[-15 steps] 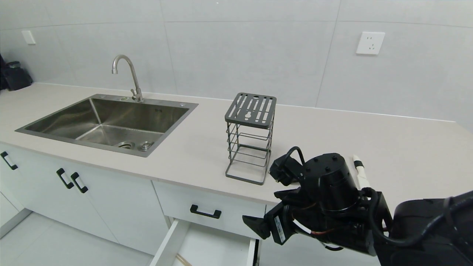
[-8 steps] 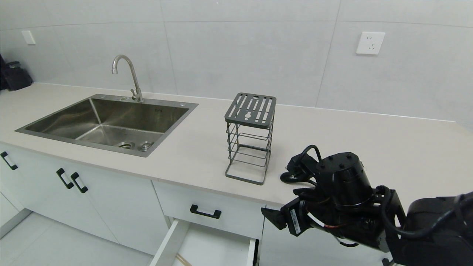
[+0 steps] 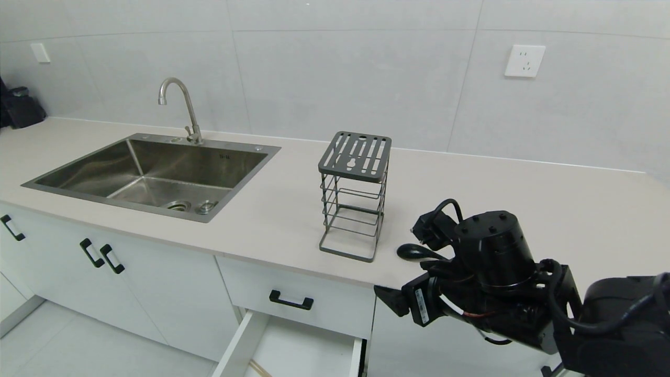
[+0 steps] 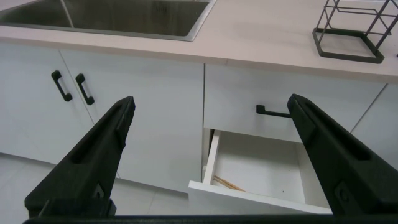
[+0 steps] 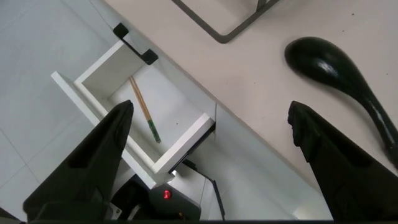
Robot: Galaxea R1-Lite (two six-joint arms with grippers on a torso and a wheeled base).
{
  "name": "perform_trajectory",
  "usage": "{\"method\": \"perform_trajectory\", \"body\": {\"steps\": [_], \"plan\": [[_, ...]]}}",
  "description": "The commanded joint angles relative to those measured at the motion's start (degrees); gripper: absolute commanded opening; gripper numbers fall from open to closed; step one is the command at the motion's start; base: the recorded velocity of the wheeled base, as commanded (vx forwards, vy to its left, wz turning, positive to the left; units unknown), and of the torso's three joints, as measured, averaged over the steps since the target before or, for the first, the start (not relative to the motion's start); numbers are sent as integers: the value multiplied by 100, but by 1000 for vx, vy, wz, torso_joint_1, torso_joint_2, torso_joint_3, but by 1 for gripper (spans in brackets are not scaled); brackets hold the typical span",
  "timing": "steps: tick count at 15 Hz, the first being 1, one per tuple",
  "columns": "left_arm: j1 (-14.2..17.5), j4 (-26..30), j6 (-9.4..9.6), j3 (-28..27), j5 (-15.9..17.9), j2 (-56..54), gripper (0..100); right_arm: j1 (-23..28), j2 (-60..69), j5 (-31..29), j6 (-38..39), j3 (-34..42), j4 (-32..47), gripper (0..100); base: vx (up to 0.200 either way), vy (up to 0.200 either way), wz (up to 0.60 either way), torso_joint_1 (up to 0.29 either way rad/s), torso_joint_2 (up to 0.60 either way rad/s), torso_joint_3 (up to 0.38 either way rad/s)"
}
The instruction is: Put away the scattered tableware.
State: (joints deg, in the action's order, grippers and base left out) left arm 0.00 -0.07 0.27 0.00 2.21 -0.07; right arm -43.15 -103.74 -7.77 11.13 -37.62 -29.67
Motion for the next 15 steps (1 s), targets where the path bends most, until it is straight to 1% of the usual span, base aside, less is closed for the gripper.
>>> {"method": "perform_trajectory", "body": {"steps": [1, 2, 4, 7, 10, 15], "plan": [[0, -1, 0, 0, -1, 7, 100, 167, 21, 3, -6, 0, -4, 100, 0, 0, 0, 0, 0, 0], [0, -1, 0, 0, -1, 7, 100, 264, 21, -6, -14, 9, -4, 100, 0, 0, 0, 0, 0, 0], [0, -1, 0, 0, -1, 7, 100, 844, 21, -111, -102, 9, -4, 100, 0, 0, 0, 0, 0, 0], [0, -1, 0, 0, -1, 7, 100, 1503, 21, -32, -700, 132, -4, 100, 0, 0, 0, 0, 0, 0], [0, -1, 0, 0, -1, 7, 100, 1679, 29, 214, -920, 422, -65, 100, 0, 0, 0, 0, 0, 0], [0, -1, 0, 0, -1, 7, 100, 1846, 12, 399, -955, 431, -135, 100, 0, 0, 0, 0, 0, 0]]}}
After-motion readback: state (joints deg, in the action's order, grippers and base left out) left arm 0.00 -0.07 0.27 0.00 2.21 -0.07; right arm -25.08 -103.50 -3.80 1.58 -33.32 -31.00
